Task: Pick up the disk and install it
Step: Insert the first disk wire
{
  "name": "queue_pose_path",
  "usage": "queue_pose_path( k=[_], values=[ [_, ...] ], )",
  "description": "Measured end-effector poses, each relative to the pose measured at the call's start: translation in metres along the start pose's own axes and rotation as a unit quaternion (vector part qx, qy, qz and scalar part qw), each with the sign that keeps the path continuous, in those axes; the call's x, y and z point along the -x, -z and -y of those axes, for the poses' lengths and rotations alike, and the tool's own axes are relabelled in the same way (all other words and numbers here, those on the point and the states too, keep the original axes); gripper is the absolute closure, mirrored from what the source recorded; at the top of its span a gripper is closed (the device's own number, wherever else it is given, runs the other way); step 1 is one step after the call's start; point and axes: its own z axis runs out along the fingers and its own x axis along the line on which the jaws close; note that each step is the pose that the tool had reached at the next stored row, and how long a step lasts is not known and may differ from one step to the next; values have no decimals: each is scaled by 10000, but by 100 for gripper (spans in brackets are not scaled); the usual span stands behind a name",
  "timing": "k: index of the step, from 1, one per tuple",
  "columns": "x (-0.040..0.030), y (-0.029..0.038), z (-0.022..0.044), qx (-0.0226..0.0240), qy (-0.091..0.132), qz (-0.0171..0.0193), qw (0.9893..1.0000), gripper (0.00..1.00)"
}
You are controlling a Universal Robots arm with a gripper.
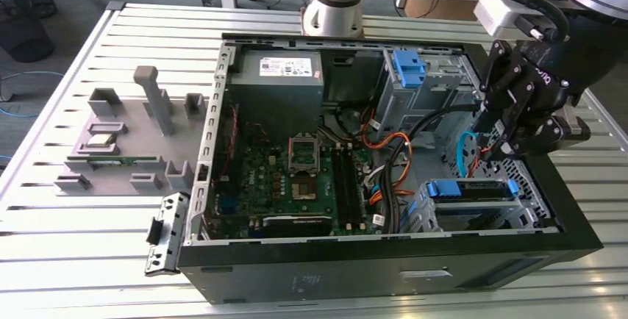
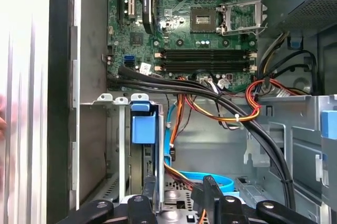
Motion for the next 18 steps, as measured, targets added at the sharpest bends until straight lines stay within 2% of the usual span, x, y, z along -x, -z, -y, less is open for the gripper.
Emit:
queue_pose_path(
  k=[5,10,13,18],
  values=[
    [47,0,40,0,0,-1,10000,52],
    [86,-4,109,0,0,0,10000,52],
    [105,-20,142,4,0,0,10000,52],
    [121,-65,158,29,0,-9,10000,52]
  ],
)
